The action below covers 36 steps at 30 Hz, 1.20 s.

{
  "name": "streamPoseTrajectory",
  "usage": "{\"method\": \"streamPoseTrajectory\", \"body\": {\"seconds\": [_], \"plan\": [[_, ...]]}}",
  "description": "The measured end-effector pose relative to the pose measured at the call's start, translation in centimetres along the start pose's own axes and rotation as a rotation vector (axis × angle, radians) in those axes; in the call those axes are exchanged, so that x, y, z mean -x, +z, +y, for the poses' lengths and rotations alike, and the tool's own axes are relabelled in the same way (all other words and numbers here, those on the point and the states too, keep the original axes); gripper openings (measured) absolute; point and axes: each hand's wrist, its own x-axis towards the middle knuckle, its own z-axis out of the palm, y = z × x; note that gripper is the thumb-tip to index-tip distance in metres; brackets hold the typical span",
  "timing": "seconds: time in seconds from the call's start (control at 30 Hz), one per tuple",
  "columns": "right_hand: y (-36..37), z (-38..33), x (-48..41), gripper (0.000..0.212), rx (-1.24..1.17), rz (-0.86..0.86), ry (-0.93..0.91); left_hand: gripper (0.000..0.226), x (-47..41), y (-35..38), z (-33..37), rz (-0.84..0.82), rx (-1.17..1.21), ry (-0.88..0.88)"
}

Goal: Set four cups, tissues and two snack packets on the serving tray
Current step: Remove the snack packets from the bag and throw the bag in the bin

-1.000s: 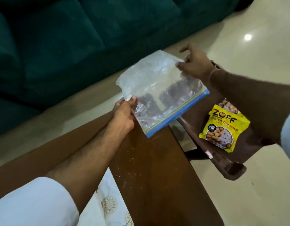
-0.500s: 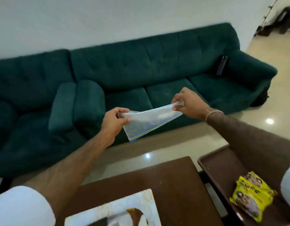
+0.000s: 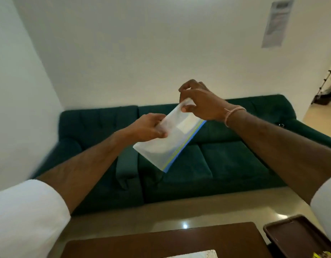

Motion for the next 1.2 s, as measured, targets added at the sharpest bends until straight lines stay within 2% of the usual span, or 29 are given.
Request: {"method": "streamPoseTrajectory", "body": {"seconds": [0.07, 0.13, 0.2, 0.27, 0.3, 0.33, 0.37, 0.4, 0.43, 0.53, 0.67, 0.73, 0.8, 0.87, 0.97, 1.1, 1.2], "plan": [[-0.3, -2.6, -1.0, 0.047, -0.075, 0.174, 0.057, 0.032, 1.8, -2.0, -0.6, 0.064, 0.240, -0.011], [0.6, -4.8, -1.0, 0.086, -0.268, 0.318, 0.219, 0.032, 4.0, -3.6, -1.7, 0.129, 0.459, -0.029], [2.5, -6.6, -0.5, 0.120, -0.681, 0.268, 0.427, 0.033, 6.1, -4.5, -3.2, 0.202, 0.677, -0.053], [5.2, -8.2, 0.4, 0.139, -1.135, 0.048, 0.602, 0.035, 8.1, -4.8, -4.3, 0.272, 0.846, -0.070], [6.7, -9.0, 0.9, 0.136, -1.275, -0.092, 0.612, 0.038, 9.2, -4.8, -4.8, 0.315, 0.897, -0.086], [8.1, -9.8, 1.2, 0.120, -1.351, -0.229, 0.563, 0.040, 10.3, -4.9, -5.2, 0.358, 0.933, -0.106], [9.5, -10.7, 1.3, 0.094, -1.377, -0.332, 0.496, 0.041, 11.5, -5.0, -5.7, 0.397, 0.954, -0.120], [10.5, -11.5, 1.4, 0.070, -1.390, -0.371, 0.437, 0.042, 12.5, -5.1, -6.2, 0.424, 0.963, -0.132], [11.4, -12.5, 1.1, 0.060, -1.410, -0.360, 0.387, 0.042, 13.8, -5.3, -6.7, 0.446, 0.967, -0.145], [13.0, -15.4, -0.4, 0.059, -1.529, -0.308, 0.258, 0.044, 17.9, -6.5, -8.3, 0.462, 0.954, -0.177], [15.2, -19.8, -2.3, 0.068, -1.635, -0.393, 0.101, 0.042, 23.3, -8.9, -10.6, 0.516, 1.065, -0.233], [16.7, -22.5, -3.1, 0.049, -1.653, -0.443, 0.063, 0.040, 26.0, -10.1, -12.1, 0.547, 1.064, -0.303], [19.0, -25.4, -3.8, 0.017, -1.635, -0.520, 0.053, 0.044, 29.0, -11.3, -14.2, 0.557, 0.996, -0.391], [21.4, -27.9, -4.6, 0.035, -1.534, -0.583, 0.066, 0.050, 32.0, -12.4, -16.9, 0.574, 0.957, -0.461], [24.4, -31.9, -6.0, 0.055, -1.098, -0.644, -0.096, 0.051, 36.6, -14.1, -21.6, 0.482, 0.800, -0.561], [30.2, -38.9, -8.3, 0.054, -0.381, -0.795, -0.428, 0.049, 41.6, -16.4, -29.5, 0.224, 0.402, -0.673], [38.1, -44.0, -8.9, 0.048, -0.084, -0.931, -0.496, 0.053, 45.1, -16.8, -37.4, 0.083, 0.215, -0.725]]}}
